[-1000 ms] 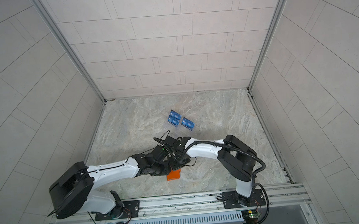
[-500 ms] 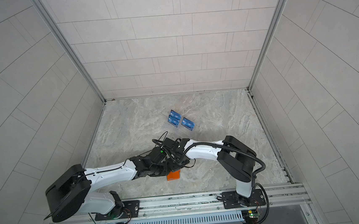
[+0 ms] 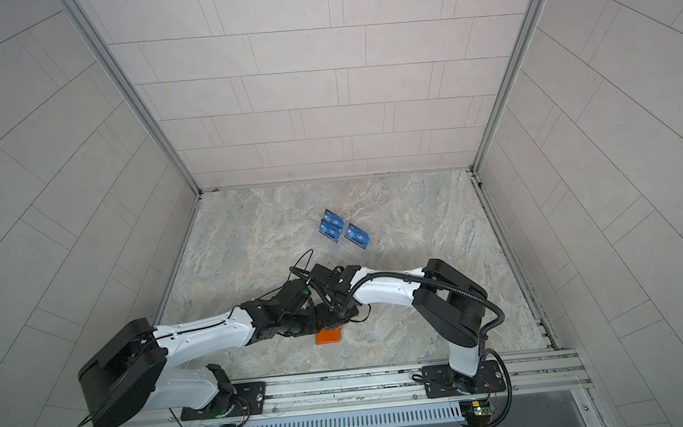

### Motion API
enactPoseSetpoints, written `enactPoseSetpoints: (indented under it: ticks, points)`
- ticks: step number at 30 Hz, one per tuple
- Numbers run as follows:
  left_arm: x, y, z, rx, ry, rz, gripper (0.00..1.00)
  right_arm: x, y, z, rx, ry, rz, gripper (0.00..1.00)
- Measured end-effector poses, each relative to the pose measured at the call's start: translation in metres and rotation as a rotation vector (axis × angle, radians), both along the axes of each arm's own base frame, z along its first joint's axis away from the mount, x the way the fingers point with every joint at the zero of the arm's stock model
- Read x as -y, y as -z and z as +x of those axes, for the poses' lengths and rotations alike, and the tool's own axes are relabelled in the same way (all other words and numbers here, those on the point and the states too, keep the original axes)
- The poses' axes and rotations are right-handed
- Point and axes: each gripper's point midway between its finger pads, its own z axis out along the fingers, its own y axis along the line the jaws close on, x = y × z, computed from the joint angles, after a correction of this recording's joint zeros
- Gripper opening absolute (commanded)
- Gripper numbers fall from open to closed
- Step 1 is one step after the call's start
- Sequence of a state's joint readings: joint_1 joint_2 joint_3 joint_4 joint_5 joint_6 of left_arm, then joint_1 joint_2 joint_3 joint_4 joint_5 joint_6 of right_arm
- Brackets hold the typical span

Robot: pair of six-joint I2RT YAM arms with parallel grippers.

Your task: Put the credit cards into the card holder

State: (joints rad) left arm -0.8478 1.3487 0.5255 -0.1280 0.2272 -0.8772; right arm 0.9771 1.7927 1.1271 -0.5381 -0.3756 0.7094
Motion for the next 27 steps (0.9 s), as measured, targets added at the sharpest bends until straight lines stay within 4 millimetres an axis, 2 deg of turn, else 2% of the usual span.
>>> enactPoseSetpoints:
  ticks: [4,8,12,13,15,17,19,22,23,25,27]
  points:
    - [-0.005,-0.002,0.002,0.006,-0.004,0.005,0.45,-0.001,-0.003,-0.004,-0.003,-0.009,0.005,0.21]
    - [-0.012,-0.003,0.001,0.005,-0.002,0.024,0.45,0.002,-0.014,0.003,0.028,0.002,0.011,0.21]
    - [-0.020,-0.008,0.004,0.011,-0.019,0.031,0.47,0.001,-0.043,0.021,0.103,0.017,0.051,0.23]
    - [-0.023,-0.010,0.005,0.016,-0.028,0.036,0.50,0.002,-0.053,0.027,0.132,0.022,0.065,0.25]
    - [-0.031,-0.017,0.012,0.038,-0.054,0.048,0.62,0.004,-0.072,0.040,0.187,0.036,0.090,0.27]
    - [-0.039,-0.031,0.023,0.084,-0.089,0.060,0.83,0.010,-0.092,0.056,0.248,0.055,0.113,0.33]
    - [-0.048,-0.053,0.040,0.153,-0.130,0.072,0.98,0.020,-0.109,0.073,0.313,0.076,0.117,0.44]
    - [-0.068,-0.097,0.070,0.298,-0.217,0.100,1.00,0.043,-0.136,0.106,0.438,0.128,0.091,0.54]
    - [-0.078,-0.112,0.079,0.346,-0.257,0.110,1.00,0.052,-0.146,0.117,0.480,0.148,0.076,0.65]
    - [-0.106,-0.138,0.097,0.441,-0.348,0.137,1.00,0.076,-0.166,0.140,0.566,0.199,0.040,0.72]
    - [-0.140,-0.158,0.109,0.525,-0.440,0.186,1.00,0.106,-0.184,0.164,0.653,0.273,-0.005,0.74]
